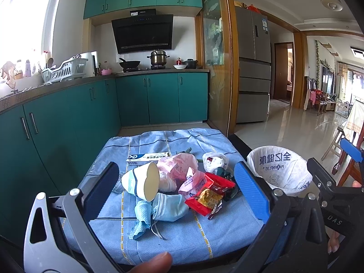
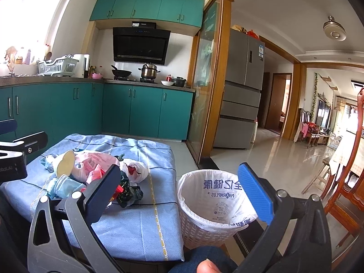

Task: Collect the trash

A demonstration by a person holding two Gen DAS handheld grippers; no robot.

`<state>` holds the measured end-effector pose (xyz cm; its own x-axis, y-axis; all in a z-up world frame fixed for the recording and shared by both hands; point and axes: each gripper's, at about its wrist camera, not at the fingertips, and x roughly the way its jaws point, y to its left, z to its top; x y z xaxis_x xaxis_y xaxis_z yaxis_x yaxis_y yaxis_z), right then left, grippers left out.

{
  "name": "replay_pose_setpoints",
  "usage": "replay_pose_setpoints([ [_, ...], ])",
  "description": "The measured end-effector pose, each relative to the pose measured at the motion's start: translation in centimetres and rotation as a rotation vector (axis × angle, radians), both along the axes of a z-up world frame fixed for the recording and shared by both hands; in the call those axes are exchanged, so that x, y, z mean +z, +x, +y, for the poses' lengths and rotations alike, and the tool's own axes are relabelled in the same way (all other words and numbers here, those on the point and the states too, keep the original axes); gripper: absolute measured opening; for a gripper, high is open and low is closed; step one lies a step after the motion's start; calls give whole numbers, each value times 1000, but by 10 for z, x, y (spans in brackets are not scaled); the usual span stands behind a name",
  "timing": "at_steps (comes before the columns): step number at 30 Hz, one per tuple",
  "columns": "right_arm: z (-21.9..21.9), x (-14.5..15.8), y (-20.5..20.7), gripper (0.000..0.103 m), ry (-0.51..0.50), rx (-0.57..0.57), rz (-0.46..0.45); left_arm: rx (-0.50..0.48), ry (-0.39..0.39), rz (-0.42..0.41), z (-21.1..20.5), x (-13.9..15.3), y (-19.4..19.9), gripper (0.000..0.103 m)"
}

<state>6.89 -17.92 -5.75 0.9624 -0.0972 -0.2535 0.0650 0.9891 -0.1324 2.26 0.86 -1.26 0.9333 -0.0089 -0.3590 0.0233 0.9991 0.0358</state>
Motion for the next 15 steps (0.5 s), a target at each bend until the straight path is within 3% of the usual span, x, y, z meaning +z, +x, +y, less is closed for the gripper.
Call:
replay_pose_setpoints([
  [15,-1,0,-1,100,-8,-18,6,-1,-4,7,0,-3,3,100],
])
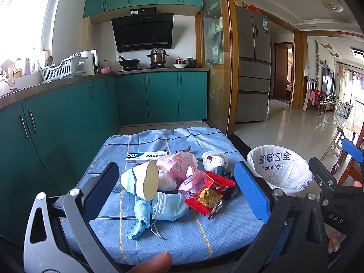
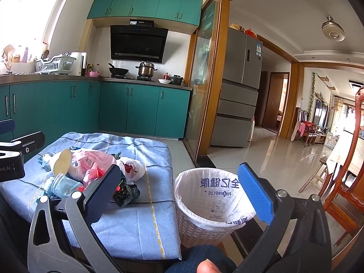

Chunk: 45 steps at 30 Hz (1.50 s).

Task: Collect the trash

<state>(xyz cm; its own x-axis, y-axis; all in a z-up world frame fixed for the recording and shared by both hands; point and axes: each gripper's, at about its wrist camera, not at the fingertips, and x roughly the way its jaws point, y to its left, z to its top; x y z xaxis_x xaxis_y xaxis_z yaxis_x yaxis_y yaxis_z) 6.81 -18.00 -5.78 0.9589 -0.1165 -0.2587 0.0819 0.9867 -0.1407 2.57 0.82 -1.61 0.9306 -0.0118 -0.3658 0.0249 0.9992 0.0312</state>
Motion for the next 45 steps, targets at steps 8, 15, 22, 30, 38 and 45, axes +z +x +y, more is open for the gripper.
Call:
replay_pose_setpoints([
  [8,0,-1,0,100,-2,-11,11,-3,-6,16,2,-4,3,100],
  [15,-3,-1,10,100,-15,-16,49,42,-18,63,20,-12,28,100],
  [22,-1,-5,86,100,-15,119,166,55,62,149,46,-11,111,100],
  [30,42,-27,190,97,-109,300,257,-6,-3,205,74,-20,187,100],
  [38,48,-81,264,93,-5,385,487,-153,-25,445,95,-94,188,100],
  [45,47,-106,280,93,114,445,577,-115,34,543,100,-128,200,100],
])
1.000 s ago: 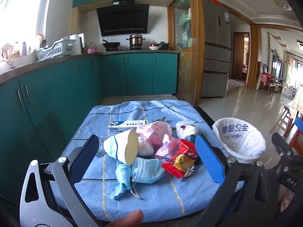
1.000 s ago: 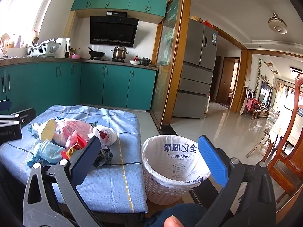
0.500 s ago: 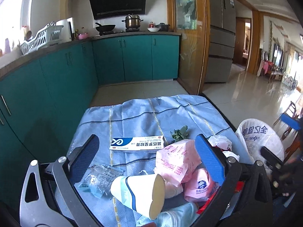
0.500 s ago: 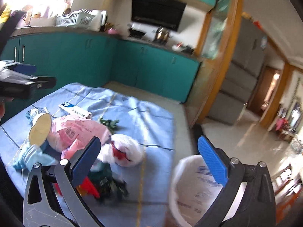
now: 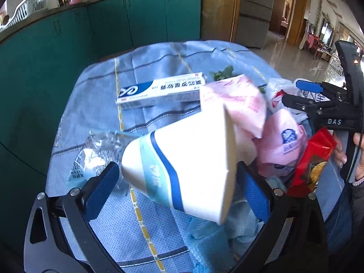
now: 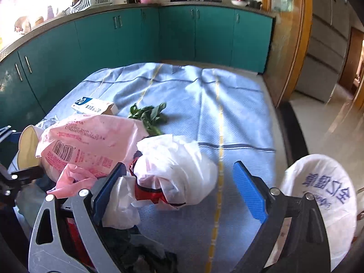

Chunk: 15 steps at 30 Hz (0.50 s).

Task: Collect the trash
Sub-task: 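Grasp the white paper cup with the left tool while the right tool grasps the white plastic bag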

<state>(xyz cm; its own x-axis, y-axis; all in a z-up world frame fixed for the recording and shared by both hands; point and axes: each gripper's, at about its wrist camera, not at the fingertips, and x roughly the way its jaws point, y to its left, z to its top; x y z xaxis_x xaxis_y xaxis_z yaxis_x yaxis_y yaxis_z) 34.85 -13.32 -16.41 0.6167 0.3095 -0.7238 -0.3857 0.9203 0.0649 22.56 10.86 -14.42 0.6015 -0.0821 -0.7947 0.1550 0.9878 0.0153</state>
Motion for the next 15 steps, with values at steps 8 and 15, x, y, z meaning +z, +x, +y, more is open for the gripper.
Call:
replay_pose_setpoints([
  [8,5,4,-17,44,6,49,-32,41,-52,-45,14,9,-2,93],
  [15,-8,30,-44,38,45,46,-134,51,-51,-234,12,43,-27,92],
])
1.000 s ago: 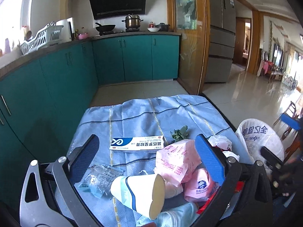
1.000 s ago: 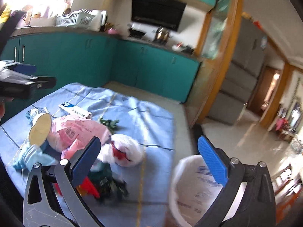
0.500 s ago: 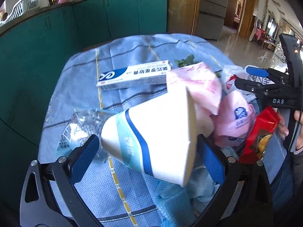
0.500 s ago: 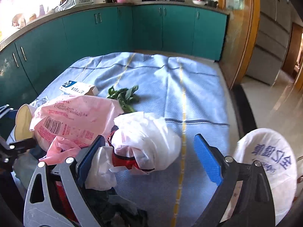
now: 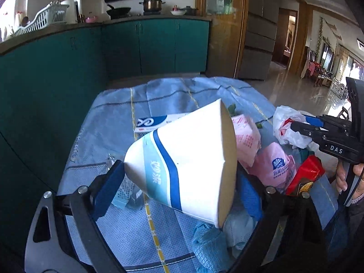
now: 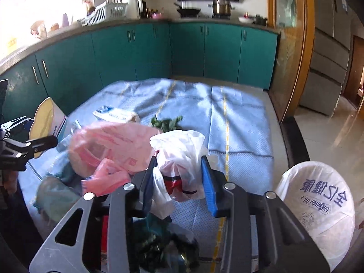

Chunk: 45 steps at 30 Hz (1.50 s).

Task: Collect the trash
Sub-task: 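Grasp the white paper cup with the left tool while the right tool grasps the white plastic bag, then carry the cup and bag over the white wastebasket and open both tools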

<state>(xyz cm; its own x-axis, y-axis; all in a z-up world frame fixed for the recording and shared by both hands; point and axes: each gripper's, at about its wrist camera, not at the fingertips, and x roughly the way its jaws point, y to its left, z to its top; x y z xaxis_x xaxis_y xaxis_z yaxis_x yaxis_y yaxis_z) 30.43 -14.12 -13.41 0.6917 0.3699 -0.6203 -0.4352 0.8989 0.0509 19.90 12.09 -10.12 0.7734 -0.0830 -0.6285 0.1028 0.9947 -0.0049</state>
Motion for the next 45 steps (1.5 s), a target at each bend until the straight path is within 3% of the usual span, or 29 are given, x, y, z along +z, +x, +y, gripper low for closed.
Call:
replay_pose_setpoints([
  [6,-23,32,-32,38,30,-56,-158,9,-9,-254,-9,38,-29,92],
  [8,-37,43,-42,38,41,-95,-210,-6,-31,-308,-18,50,-36,92],
  [12,-72,57,-68,38,-51,-254,-339,-85,-112,-356,-45,73,-32,92],
  [15,-114,48,-73,38,-78,-404,-318,-174,-190,-337,-80,89,-18,92],
  [20,-167,27,-63,38,-126,-598,-203,-298,-232,-317,-156,92,9,92],
  [26,-203,-13,-52,38,-124,-689,5,-434,-350,-142,-257,50,60,92],
  [32,-224,-25,-57,39,-102,-695,75,-506,-365,10,-339,2,103,92],
  [35,-232,-26,-59,55,-104,-707,88,-520,-386,75,-356,-12,118,93],
  [39,-231,-27,-54,58,-100,-711,97,-510,-435,151,-353,-24,130,94],
  [45,-228,-25,-49,65,-103,-721,89,-487,-453,159,-346,-17,137,100],
])
